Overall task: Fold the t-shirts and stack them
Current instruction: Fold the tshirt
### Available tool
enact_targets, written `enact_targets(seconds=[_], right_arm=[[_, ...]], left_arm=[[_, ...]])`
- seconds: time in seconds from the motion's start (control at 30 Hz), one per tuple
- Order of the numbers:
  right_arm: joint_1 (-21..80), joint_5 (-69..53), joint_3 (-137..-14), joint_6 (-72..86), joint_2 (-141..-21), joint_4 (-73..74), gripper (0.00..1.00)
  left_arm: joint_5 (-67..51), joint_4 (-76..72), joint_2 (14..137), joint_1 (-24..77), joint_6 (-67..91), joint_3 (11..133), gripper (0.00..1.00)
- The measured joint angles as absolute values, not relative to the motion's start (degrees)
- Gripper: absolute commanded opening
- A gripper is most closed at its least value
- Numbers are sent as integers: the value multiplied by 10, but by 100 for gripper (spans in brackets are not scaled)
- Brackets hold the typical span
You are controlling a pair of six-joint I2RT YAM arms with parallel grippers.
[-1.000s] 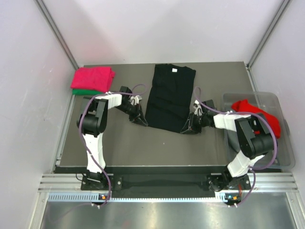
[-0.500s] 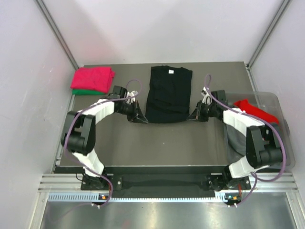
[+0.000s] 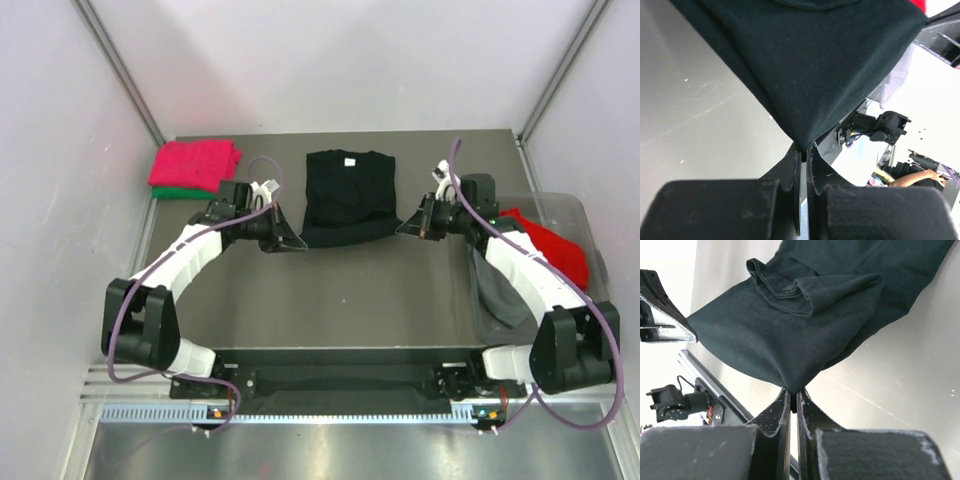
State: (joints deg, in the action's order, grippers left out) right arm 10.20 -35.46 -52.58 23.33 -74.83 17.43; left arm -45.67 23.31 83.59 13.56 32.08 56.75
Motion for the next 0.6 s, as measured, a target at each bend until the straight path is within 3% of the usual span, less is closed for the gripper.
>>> enact_targets(seconds=[0.37, 0.6], right_arm=[[80, -376, -526, 232, -700, 189, 0], [73, -369, -535, 221, -732, 168, 0]], left_arm=[[-473, 231, 822, 128, 327, 597, 0], [-475, 246, 949, 126, 289, 722, 0]])
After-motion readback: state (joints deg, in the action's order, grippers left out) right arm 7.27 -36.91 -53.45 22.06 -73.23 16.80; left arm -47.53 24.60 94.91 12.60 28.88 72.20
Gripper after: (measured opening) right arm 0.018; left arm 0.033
